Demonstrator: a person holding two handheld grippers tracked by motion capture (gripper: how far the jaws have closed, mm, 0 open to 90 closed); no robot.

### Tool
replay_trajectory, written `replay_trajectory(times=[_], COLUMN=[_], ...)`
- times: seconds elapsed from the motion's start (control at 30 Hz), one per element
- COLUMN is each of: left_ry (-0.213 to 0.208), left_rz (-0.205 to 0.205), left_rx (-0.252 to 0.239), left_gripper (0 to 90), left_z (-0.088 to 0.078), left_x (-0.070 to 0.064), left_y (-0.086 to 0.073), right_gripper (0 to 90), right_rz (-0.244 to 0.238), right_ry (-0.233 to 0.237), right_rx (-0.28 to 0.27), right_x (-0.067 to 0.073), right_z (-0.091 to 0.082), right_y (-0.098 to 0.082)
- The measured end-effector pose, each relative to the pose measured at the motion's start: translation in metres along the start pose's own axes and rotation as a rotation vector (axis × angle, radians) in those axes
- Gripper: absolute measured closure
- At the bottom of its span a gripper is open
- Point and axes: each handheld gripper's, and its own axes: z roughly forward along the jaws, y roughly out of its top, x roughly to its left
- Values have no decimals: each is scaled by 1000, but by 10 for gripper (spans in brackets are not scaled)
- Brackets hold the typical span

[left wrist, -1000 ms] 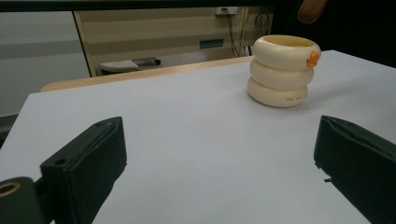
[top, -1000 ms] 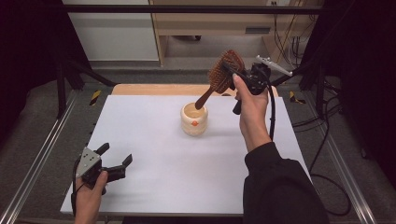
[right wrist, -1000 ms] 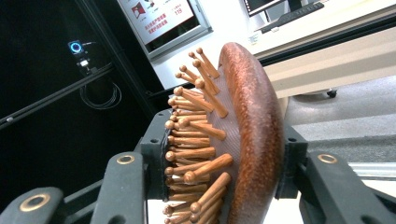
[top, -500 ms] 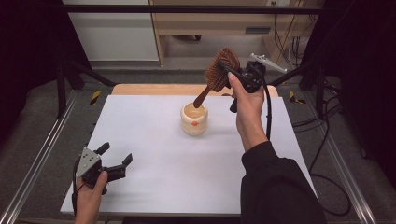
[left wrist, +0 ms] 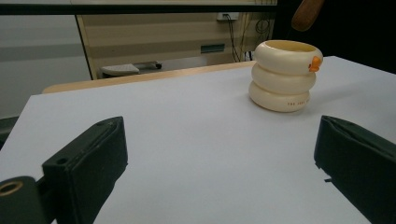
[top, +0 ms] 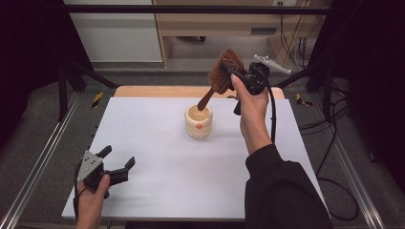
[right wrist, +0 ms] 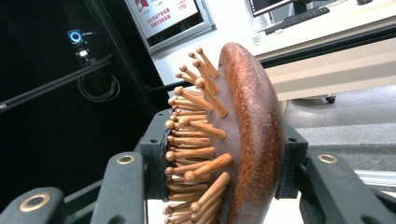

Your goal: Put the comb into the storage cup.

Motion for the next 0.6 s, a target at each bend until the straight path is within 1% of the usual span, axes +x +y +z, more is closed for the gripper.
replay_trajectory(times=[0.6], left_ry=[-4], left_rz=[-3], left_rx=[-4], left_gripper=[29], left_z=[0], left_x=[1], left_y=[0], right_gripper=[512], right_rz=[-41], right_ry=[-3], right_rx=[29], right_x=[6], right_z=[9], right_y=[-5])
